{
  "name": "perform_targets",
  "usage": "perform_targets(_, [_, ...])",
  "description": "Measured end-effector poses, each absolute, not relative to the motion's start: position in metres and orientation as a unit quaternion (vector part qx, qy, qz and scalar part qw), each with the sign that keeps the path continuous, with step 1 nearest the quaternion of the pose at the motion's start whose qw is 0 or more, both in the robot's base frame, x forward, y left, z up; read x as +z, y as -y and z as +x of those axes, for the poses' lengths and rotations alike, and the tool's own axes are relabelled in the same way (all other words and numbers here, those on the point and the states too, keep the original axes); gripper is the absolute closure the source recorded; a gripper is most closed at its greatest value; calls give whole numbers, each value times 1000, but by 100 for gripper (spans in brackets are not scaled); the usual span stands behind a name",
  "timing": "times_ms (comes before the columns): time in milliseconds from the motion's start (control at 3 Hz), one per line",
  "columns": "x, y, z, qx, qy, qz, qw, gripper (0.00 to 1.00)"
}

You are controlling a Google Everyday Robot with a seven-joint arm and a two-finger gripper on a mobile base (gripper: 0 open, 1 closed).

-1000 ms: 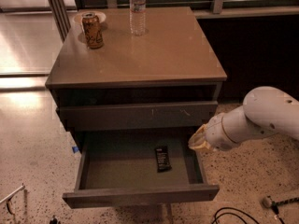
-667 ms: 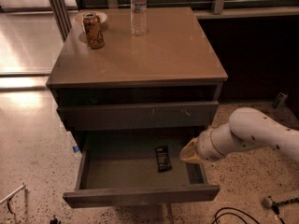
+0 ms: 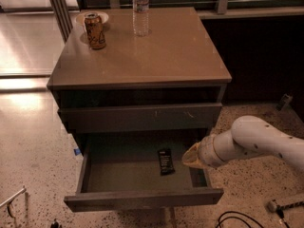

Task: Pick rxbar chocolate from middle drawer and place on counter

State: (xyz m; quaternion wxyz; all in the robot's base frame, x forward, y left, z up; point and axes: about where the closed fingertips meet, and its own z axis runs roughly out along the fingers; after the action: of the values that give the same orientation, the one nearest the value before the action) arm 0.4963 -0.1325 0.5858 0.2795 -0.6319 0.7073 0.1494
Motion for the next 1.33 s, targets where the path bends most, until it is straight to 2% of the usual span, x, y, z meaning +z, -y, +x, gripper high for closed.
perform_targets(667, [507, 100, 545, 137, -671, -638, 352, 100])
perform_targets(1000, [465, 88, 572, 145, -671, -632, 359, 100])
perform_targets(1333, [465, 88, 572, 145, -671, -632, 359, 100])
